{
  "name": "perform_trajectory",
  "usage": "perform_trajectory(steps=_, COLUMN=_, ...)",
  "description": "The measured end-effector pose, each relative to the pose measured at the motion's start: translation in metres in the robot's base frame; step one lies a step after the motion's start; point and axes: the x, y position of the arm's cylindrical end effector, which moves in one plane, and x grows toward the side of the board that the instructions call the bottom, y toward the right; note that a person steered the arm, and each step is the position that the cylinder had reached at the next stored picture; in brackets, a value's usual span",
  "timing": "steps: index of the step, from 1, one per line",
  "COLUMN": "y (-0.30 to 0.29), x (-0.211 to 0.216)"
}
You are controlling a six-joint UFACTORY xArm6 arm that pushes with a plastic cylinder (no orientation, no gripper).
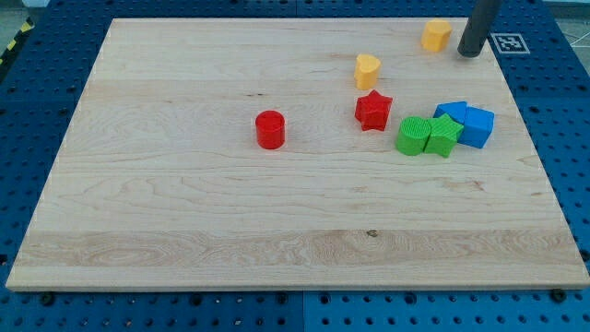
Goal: Move the yellow heart to the center right
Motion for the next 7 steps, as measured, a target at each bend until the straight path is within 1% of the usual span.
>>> perform_trajectory(steps=1, y=-0.078, x=0.007)
perform_trajectory(steps=2, y=-0.168, x=0.007)
perform_trajectory(steps=3, y=-0.233, x=0.007)
perform_trajectory(steps=4, y=-0.245, x=0.029)
perform_trajectory(steps=5, y=-0.206, x=0.05)
perform_trajectory(steps=6, y=-0.186, x=0.047)
perform_trajectory(steps=7, y=-0.147, x=0.043)
